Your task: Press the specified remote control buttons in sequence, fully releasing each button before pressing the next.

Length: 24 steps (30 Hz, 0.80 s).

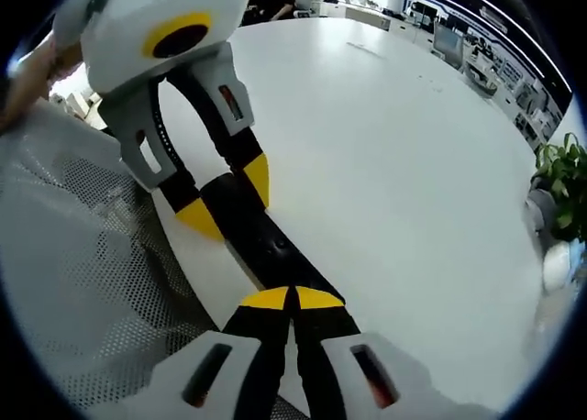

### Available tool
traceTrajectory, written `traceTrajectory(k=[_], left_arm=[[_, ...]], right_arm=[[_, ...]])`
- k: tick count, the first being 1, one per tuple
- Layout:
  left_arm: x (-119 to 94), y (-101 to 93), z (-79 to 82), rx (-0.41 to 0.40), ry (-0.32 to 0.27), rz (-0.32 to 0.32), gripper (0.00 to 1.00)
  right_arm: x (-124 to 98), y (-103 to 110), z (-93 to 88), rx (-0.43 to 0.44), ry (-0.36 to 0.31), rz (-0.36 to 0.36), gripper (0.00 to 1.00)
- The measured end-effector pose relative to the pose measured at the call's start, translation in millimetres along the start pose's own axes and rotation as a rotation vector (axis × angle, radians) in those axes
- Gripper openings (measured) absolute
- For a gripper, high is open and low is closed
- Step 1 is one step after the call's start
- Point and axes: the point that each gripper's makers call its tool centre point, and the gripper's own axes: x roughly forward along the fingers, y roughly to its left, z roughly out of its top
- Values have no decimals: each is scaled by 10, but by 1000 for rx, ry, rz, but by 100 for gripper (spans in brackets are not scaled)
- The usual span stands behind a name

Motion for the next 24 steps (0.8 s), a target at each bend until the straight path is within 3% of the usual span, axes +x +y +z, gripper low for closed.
traceTrajectory(k=[16, 24], left_arm=[[3, 1, -1, 28, 11, -1, 24], [3, -4, 0, 31, 8, -6, 24]], right_arm=[[17, 9, -7, -133, 36, -35, 0], [20, 2, -9, -140, 39, -38, 0]])
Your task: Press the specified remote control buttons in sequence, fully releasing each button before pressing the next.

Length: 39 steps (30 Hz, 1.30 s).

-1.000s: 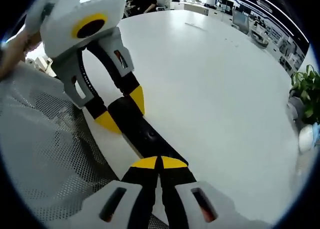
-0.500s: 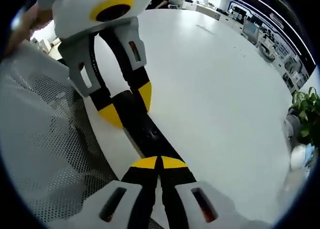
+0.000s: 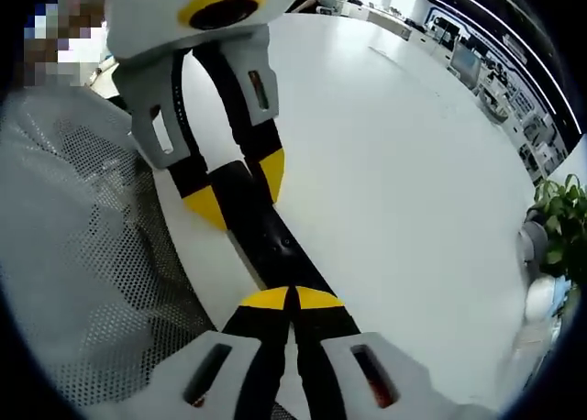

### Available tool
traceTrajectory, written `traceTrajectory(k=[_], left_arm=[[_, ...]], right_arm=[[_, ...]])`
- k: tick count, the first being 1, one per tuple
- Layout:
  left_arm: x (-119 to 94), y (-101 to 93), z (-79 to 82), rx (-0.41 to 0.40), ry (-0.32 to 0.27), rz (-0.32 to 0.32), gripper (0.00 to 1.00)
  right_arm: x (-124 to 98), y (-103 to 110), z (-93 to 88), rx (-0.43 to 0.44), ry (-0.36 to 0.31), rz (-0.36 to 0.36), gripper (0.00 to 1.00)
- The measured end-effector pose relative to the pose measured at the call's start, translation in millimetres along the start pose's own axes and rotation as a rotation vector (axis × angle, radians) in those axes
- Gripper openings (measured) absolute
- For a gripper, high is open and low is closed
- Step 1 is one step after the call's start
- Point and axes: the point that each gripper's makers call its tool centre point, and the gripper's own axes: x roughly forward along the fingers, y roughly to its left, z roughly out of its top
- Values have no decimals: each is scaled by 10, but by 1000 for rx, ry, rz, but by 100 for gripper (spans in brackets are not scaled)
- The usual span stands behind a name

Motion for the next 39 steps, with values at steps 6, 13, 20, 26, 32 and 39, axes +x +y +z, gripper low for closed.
traceTrajectory(k=[6, 13, 20, 26, 32, 39], left_arm=[[1, -3, 2, 0, 1, -3, 24], [2, -6, 4, -3, 1, -4, 24], [1, -8, 4, 2, 7, -4, 24], [-5, -1, 0, -2, -1, -7, 24], [-11, -3, -7, -9, -7, -10, 24], [-10, -4, -13, 1, 2, -11, 24]], right_arm=[[-8, -17, -4, 39, 7, 1, 0], [-10, -11, -4, 50, 2, 3, 0], [-19, -4, 5, 29, 5, 2, 0], [-15, 1, 17, -50, 26, -8, 0], [-11, 64, 38, -51, 6, 17, 0], [0, 57, 31, -64, 20, 15, 0]])
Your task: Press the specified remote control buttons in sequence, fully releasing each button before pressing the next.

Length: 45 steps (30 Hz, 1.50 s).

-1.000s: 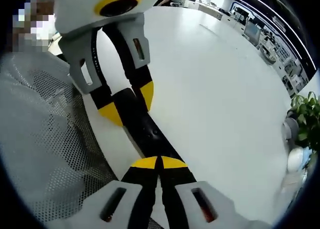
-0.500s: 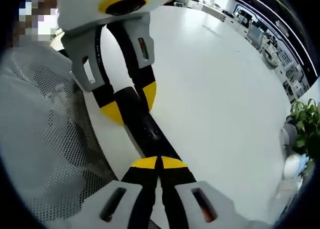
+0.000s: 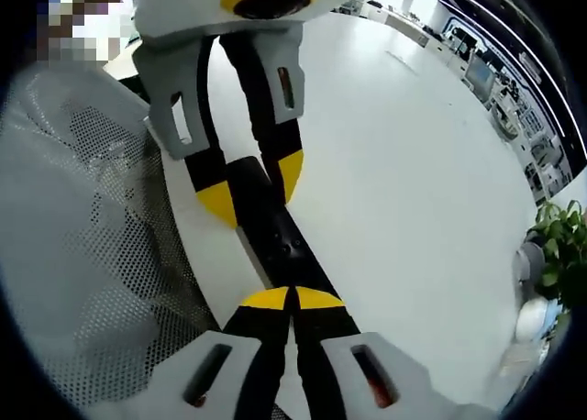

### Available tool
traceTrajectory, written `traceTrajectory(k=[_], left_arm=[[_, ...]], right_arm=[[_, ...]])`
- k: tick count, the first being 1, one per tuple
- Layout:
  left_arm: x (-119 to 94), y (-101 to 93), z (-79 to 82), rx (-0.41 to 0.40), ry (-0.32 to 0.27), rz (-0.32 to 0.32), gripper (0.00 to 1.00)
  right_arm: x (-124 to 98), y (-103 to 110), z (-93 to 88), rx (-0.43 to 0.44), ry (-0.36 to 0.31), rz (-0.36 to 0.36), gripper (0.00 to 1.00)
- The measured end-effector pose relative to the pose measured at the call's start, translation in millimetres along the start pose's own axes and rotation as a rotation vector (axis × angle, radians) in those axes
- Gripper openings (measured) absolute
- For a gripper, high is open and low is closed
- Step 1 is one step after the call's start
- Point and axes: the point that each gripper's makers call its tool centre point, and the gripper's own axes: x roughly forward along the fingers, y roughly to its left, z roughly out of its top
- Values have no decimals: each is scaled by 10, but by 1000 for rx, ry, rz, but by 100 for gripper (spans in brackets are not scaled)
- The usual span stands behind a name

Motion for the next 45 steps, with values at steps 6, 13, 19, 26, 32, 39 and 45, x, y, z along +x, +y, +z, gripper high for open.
traceTrajectory(k=[6, 13, 19, 26, 32, 39, 45], left_arm=[[-2, 0, -4, 5, 1, 1, 24], [3, -11, 7, 8, -18, -6, 24], [1, -11, 13, -4, -18, -9, 24], [2, -12, 15, -3, -13, -9, 24], [1, -15, 13, 0, -10, -8, 24], [1, -17, 15, 1, -8, -6, 24], [2, -19, 17, 4, -3, -7, 24]], right_arm=[[8, 14, 4, -36, 12, -17, 0], [9, 21, -7, -41, 7, -18, 0], [9, 4, -12, -25, 7, -16, 0], [-2, 5, -13, 42, -24, 1, 0], [2, 25, -4, -28, -14, -8, 0], [-3, 14, -3, -23, -15, -1, 0], [0, 32, 6, -81, -10, -12, 0]])
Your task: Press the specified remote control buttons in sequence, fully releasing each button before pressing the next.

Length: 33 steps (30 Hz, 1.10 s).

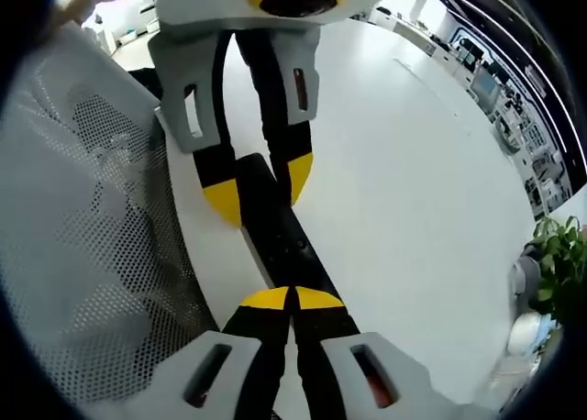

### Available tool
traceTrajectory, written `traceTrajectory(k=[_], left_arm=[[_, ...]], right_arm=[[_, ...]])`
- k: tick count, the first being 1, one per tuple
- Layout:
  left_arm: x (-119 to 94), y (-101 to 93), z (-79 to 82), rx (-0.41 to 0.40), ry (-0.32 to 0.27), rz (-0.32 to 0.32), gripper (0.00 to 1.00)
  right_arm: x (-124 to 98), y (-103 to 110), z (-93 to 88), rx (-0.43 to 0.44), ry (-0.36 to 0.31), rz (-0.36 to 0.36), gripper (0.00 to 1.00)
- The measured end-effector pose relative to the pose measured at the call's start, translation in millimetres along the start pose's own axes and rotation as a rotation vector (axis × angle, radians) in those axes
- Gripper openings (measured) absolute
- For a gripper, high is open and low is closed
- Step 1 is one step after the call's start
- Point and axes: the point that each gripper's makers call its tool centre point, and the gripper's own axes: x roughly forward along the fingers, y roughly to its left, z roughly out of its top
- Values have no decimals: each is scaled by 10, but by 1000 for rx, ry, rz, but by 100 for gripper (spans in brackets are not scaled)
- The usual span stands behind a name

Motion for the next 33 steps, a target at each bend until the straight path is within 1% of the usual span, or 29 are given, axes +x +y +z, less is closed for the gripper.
traceTrajectory(k=[4, 6, 7, 9, 14, 21, 24, 27, 30, 33], left_arm=[[1, 0, -1, 0, 2, 1, 24], [1, 0, -1, 0, 1, 1, 24], [1, 0, -2, 0, 1, 1, 24], [0, -1, -2, -1, 1, 0, 24], [1, 0, -2, 0, 0, 0, 24], [0, 4, -3, 0, 1, -1, 24], [-1, 6, -4, -1, 0, -1, 24], [-2, 9, -6, -1, -1, -1, 24], [-3, 9, -8, -7, -3, -2, 24], [-4, 10, -9, -6, -3, -2, 24]], right_arm=[[1, 5, 5, -33, -2, 1, 0], [9, 13, 30, -138, -8, -6, 0], [9, 18, 21, -163, 8, -17, 0], [17, 30, 26, -156, 13, -23, 0], [17, 17, 20, -173, 21, -26, 0], [17, 12, 24, -175, 23, -28, 0], [19, 18, 27, -212, 23, -34, 0], [20, 15, 34, -222, 22, -32, 0], [24, 7, 57, -202, 9, -25, 0], [31, 16, 75, -200, 2, -21, 0]])
